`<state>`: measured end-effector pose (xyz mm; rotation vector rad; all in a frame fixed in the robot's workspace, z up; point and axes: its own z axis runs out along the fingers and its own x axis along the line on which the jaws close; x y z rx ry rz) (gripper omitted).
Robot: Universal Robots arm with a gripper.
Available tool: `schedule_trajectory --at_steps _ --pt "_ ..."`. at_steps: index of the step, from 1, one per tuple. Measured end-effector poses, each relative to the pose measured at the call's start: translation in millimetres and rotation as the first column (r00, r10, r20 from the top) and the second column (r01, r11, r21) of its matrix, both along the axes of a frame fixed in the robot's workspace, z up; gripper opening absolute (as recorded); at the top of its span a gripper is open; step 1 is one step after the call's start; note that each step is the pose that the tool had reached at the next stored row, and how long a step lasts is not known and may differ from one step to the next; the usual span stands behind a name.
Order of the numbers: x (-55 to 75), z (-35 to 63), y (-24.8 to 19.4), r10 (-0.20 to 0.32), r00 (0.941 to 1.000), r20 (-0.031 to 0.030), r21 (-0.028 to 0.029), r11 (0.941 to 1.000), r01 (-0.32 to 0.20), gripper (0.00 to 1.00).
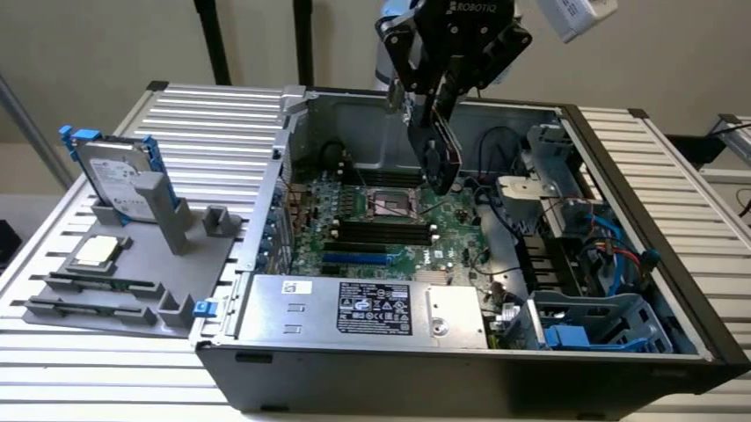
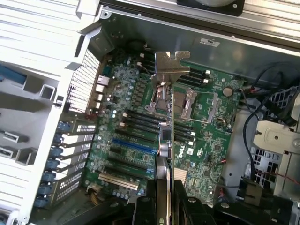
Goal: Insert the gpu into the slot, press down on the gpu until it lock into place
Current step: 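Insert the gpu into the slot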
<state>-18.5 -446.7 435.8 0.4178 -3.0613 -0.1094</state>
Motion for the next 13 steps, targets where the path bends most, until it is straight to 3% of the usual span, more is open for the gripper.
schedule_trajectory --at_steps 3,7,13 --pt "0.0 -0.5 0.0 0.054 0.9985 0.0 0.0 0.9985 -0.054 0.26" --pt "0.0 -1.2 0.0 0.126 0.992 0.0 0.0 0.992 -0.126 0.26" --pt "0.0 -2.2 0.0 0.233 0.9724 0.0 0.0 0.9724 -0.233 0.26"
